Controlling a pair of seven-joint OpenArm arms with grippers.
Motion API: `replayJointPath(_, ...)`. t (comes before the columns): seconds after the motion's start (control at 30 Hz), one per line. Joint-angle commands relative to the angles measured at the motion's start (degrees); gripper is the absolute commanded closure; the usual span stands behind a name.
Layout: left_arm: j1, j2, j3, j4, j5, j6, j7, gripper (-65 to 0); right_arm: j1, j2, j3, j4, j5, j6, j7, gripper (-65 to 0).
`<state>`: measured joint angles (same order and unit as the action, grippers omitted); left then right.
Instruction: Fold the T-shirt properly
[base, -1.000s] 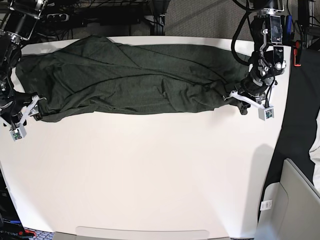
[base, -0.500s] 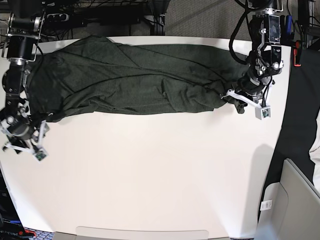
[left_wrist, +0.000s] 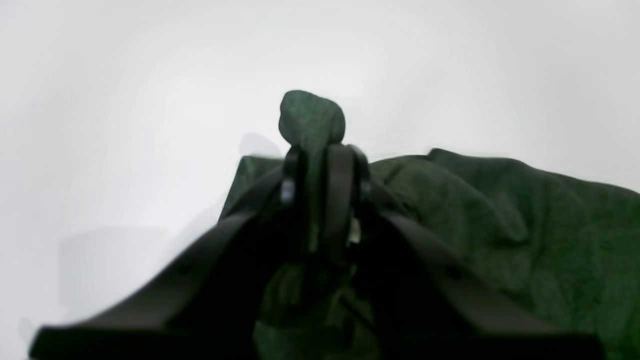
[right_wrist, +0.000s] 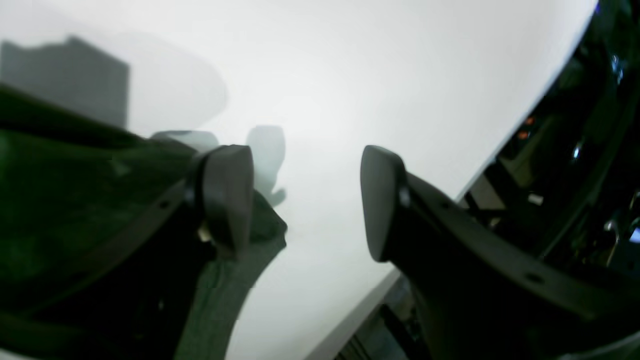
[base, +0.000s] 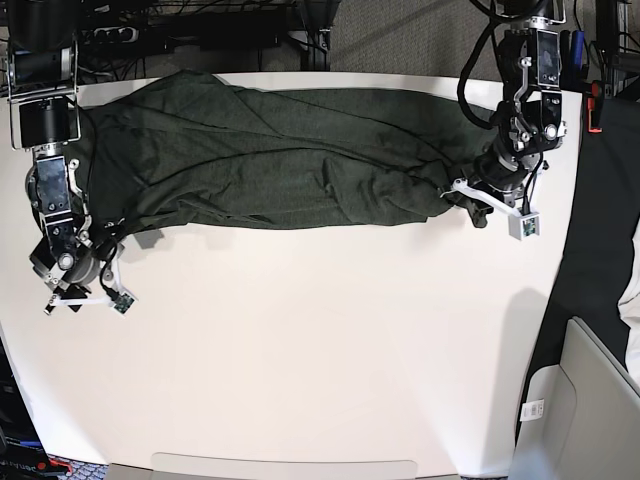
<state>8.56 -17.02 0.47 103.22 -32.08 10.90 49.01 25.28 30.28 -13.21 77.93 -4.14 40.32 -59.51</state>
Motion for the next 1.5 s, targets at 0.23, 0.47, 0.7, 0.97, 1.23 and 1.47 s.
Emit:
replayJointPath(0.23,-0.69,-0.52,-0.34,1.09,0.03,-0.21,-1.32,-7.5,0.44,1.23,-2.04,1.15,1.55,-0.32,-0.32,-35.2)
replayJointPath(0.47,-0.86,-0.52,-0.25,1.00,0.03,-0.21,-1.32,-7.6,0.44,3.43,-2.30,0.71,4.36,-0.32,-2.43,-35.2)
replayJointPath(0.7,-0.95,-0.52,-0.25,1.00,0.03,-0.21,-1.32,-7.6,0.44,3.43,-7.23,-4.66,4.63,-0.32,-1.99,-35.2)
replayJointPath(0.97,-0.69,-0.52,-0.25,1.00,0.03,-0.21,-1.32,-7.5,0.52,2.02,-7.40,-10.81,4.71,-0.32,-1.46,-34.7)
replayJointPath(1.23,-0.69,-0.52,-0.25,1.00,0.03,-0.21,-1.32,-7.5,0.00,2.20,-7.49,-16.08,4.98,-0.32,-1.55,-11.4)
replayJointPath(1.47,-0.69,-0.52,-0.43,1.09,0.03,-0.21,-1.32,-7.5,-0.79,2.29,-7.05,-15.91,7.00,-0.32,-1.55,-0.7)
